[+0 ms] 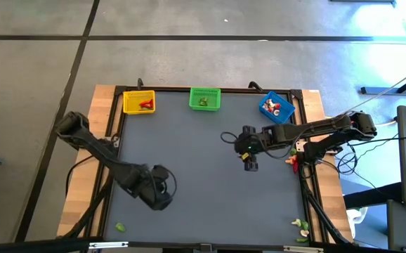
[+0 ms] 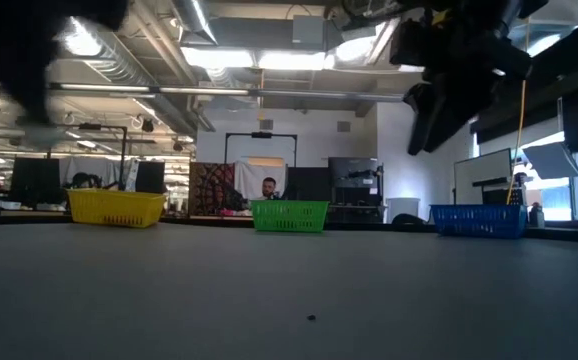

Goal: Sort produce into baskets
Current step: Put the green mushroom into the blue basket

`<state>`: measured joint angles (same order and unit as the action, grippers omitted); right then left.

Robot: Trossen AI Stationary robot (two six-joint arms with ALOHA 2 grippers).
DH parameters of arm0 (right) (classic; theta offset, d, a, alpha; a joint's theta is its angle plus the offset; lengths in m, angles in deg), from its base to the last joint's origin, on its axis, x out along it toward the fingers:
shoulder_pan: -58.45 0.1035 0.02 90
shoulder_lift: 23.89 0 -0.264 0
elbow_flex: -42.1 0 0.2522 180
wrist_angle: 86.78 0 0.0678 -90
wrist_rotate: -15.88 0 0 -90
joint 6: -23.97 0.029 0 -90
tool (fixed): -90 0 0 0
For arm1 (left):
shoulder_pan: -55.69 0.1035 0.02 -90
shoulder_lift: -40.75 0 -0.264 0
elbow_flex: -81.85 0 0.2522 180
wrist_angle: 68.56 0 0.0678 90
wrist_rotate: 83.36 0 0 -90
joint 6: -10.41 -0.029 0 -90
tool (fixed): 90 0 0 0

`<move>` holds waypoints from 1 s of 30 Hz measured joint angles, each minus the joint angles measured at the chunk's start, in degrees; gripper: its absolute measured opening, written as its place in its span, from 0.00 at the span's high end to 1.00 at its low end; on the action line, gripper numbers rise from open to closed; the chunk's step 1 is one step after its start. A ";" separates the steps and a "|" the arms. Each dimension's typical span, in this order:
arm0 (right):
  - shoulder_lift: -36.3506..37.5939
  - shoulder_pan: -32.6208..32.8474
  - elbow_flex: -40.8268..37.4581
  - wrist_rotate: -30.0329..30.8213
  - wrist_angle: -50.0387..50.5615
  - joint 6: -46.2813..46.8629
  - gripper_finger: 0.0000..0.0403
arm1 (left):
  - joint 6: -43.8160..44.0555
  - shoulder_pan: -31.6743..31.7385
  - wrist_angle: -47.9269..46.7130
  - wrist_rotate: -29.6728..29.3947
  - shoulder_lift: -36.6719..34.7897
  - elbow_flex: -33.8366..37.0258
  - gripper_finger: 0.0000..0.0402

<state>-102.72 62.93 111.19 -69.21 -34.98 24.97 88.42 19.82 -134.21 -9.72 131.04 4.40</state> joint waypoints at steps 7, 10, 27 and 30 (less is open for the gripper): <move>0.00 0.01 -0.01 -0.02 -12.80 -1.08 0.48 | -19.15 5.13 13.92 -16.96 -0.25 -0.04 0.94; 0.00 0.01 -0.01 -0.02 -18.51 -1.29 0.48 | -29.24 7.50 21.44 -22.07 -0.25 -0.04 0.93; -0.24 0.03 0.01 -4.50 -31.97 7.78 0.48 | -60.35 15.24 47.62 -28.13 -0.18 -0.02 0.92; -0.82 0.03 0.01 -4.50 -35.95 7.75 0.48 | -62.99 15.56 48.67 -28.35 -0.16 -0.02 0.92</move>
<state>-103.53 62.96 111.19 -73.72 -70.93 32.72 25.43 35.38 -85.54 -38.07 130.88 4.38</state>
